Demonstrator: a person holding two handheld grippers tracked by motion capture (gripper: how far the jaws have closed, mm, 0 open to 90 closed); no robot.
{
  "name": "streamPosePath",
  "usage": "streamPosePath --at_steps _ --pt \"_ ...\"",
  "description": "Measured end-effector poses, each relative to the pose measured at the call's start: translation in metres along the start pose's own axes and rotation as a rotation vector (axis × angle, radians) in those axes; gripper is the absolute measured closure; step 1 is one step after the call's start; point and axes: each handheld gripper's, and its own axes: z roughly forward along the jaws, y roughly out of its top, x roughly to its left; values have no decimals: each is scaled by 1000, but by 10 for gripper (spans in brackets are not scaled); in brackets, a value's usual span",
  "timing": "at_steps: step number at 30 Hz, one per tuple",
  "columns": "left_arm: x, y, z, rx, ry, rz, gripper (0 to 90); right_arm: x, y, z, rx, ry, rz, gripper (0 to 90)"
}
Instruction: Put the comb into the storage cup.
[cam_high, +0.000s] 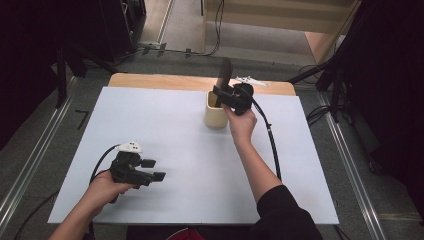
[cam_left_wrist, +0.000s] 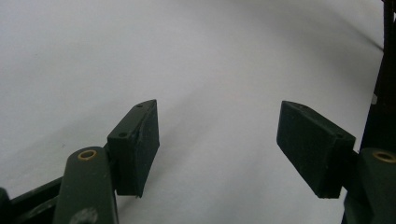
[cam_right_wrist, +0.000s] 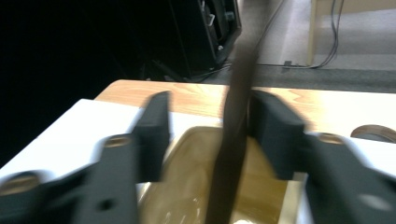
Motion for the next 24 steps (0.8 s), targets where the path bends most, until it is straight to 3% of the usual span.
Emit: streamPosePath --at_steps 7,15,18,24 --pt "-2 0 -1 -6 -4 8 311 -3 -2 -13 2 -51 -37 335" --pt "-1 -1 -1 -3 -4 5 311 -16 -3 -25 72 -15 14 296" --pt "0 -1 -1 -1 -1 2 311 -20 -6 -30 102 23 35 292" --pt "1 -1 0 -1 3 0 311 -23 -11 -35 158 44 41 283"
